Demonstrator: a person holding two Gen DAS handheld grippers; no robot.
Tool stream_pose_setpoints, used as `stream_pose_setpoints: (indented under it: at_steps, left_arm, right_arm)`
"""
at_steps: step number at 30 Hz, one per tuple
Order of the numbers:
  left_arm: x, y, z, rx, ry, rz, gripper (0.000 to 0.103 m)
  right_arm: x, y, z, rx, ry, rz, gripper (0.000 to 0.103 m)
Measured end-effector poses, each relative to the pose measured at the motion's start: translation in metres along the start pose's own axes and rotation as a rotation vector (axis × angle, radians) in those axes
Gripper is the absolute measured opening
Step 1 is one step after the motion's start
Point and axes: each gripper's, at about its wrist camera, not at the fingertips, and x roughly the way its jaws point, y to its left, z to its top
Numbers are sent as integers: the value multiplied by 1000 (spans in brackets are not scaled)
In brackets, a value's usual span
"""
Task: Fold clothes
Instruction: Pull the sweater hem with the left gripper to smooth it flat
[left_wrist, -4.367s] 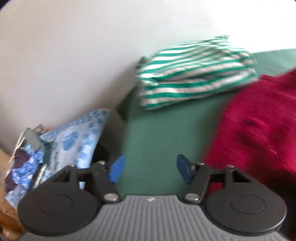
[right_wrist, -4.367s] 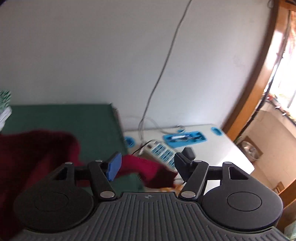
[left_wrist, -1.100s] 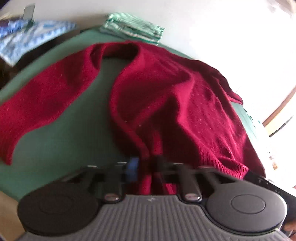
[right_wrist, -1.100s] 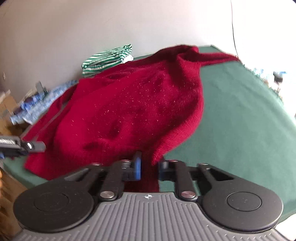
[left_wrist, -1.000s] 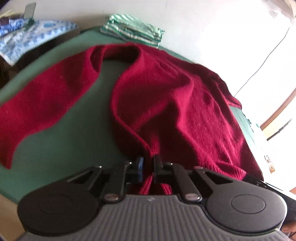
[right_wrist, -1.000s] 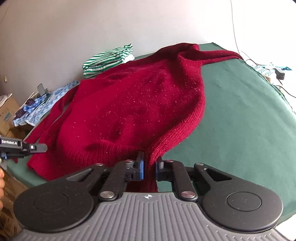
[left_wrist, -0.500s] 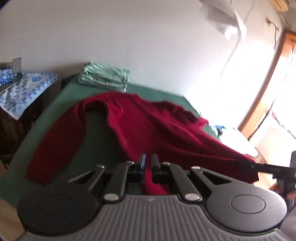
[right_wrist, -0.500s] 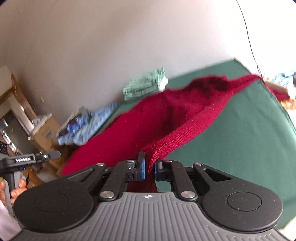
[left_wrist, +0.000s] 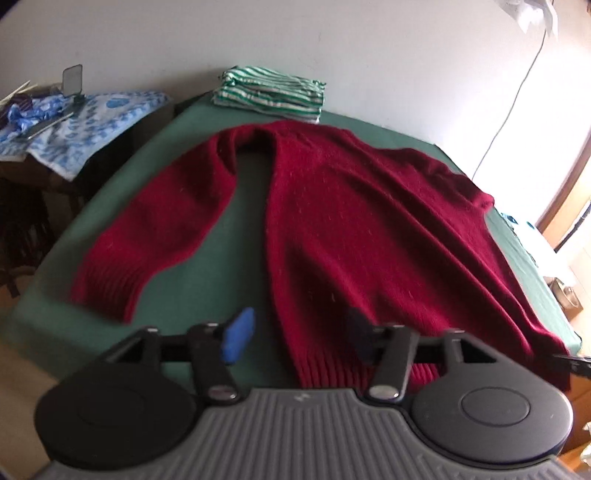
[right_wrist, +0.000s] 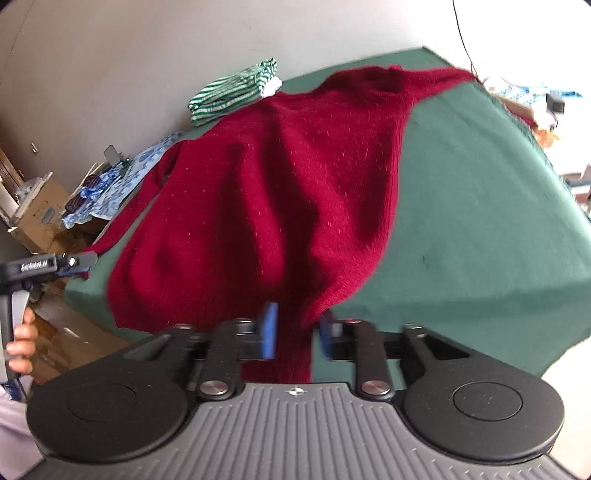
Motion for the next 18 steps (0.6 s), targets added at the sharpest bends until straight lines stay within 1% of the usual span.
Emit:
stream_pose_setpoints:
  at_steps: [1, 2, 4, 5, 6, 7, 9, 10, 11, 12, 14, 17, 18]
  left_arm:
    - [9, -1, 1, 8, 12, -1, 70]
    - [18, -2, 2, 22, 35, -17, 76]
    - [33, -7, 1, 38, 85, -19, 79]
    - [37, -10, -1, 48, 91, -16, 82]
    - [37, -13, -4, 64, 80, -14, 82]
    - [38, -16, -5, 82, 74, -3, 79]
    - [38, -20, -8, 99, 61, 14, 40]
    - [37, -21, -9, 103, 55, 18, 4]
    - [36, -20, -9, 89, 57, 9, 1]
    - [33, -18, -8, 58, 62, -8, 1]
    - [22, -18, -6, 37, 41, -4, 1]
    - [-17, -19, -1, 15, -20, -17, 1]
    - [-31, -20, 1, 15, -33, -21, 1]
  right_arm:
    - [1, 2, 1, -1, -10, -10, 38]
    - [3, 1, 0, 6, -12, -18, 40]
    - [8, -4, -1, 11, 1, -32, 40]
    - [9, -6, 0, 17, 2, -31, 40]
    - [9, -7, 0, 23, 3, -29, 40]
    - [10, -9, 1, 29, 4, -28, 40]
    - [11, -12, 2, 40, 5, -26, 40]
    - [12, -13, 3, 46, 6, -25, 40]
    - [13, -15, 4, 52, 7, -23, 38]
    - [14, -16, 4, 57, 8, -22, 36]
    - [15, -20, 6, 69, 9, -20, 22]
    - [16, -24, 8, 86, 13, -13, 13]
    - [12, -26, 9, 89, 21, 2, 11]
